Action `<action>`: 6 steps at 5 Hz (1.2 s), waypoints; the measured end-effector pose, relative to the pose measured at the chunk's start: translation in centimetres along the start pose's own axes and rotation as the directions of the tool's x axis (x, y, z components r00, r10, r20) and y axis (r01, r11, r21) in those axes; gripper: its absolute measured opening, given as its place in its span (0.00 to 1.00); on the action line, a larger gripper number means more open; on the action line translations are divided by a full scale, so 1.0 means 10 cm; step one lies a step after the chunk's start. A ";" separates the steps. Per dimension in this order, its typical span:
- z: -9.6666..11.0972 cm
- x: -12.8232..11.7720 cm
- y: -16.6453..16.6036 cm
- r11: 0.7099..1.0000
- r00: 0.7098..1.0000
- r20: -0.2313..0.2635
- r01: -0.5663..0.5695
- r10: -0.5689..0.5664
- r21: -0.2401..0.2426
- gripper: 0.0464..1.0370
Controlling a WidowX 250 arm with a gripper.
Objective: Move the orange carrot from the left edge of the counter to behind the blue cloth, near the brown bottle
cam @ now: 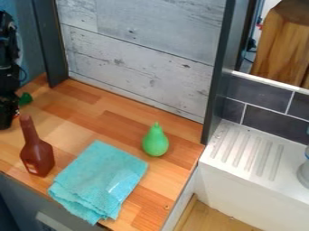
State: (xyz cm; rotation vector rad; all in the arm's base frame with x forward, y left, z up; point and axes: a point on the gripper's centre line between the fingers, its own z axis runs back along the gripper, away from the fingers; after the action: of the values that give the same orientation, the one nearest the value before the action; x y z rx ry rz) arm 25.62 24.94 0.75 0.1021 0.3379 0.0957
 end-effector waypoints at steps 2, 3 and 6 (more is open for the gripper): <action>0.19 -0.07 -0.05 1.000 0.997 0.068 -0.024 0.025 -0.011 0.48; 0.55 -0.13 -0.12 1.000 0.982 0.186 -0.028 0.027 0.005 0.48; 0.74 0.10 -0.83 0.976 0.951 0.224 0.220 -0.211 -0.012 0.48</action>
State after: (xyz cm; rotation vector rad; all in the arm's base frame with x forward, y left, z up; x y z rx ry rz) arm 29.70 16.19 6.38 0.0378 0.1218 -0.1258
